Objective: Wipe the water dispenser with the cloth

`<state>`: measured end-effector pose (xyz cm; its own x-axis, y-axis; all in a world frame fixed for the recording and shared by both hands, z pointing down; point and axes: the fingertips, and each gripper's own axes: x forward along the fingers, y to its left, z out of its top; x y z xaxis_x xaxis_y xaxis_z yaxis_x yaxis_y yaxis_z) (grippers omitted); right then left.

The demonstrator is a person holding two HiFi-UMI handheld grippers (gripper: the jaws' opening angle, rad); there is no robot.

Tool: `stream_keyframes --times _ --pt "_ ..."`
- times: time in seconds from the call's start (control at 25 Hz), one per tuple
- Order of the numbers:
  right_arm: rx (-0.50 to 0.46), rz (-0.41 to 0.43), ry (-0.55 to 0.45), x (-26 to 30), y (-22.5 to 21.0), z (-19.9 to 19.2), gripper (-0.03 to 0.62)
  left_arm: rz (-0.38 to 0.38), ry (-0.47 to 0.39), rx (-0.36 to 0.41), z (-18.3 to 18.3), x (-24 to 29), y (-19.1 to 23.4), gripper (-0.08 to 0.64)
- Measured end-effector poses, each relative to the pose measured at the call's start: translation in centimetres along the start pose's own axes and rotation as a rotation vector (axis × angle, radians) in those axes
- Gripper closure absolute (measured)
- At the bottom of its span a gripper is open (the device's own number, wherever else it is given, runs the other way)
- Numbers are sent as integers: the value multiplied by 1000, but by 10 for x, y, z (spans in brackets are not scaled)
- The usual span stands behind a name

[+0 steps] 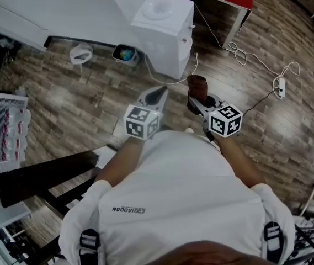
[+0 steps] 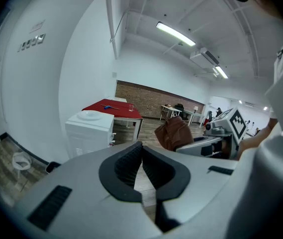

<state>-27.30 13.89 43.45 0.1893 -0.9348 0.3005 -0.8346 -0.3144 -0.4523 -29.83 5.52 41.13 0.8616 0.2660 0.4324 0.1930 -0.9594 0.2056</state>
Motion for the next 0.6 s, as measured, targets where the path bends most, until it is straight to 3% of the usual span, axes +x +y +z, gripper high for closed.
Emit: stream_keyframes --times 0.32,0.6 --pt "23 -20 -3 9 -16 8 522 24 10 3 5 3 10 560" --pt "43 -39 52 41 -23 5 522 25 27 -11 5 11 43 560"
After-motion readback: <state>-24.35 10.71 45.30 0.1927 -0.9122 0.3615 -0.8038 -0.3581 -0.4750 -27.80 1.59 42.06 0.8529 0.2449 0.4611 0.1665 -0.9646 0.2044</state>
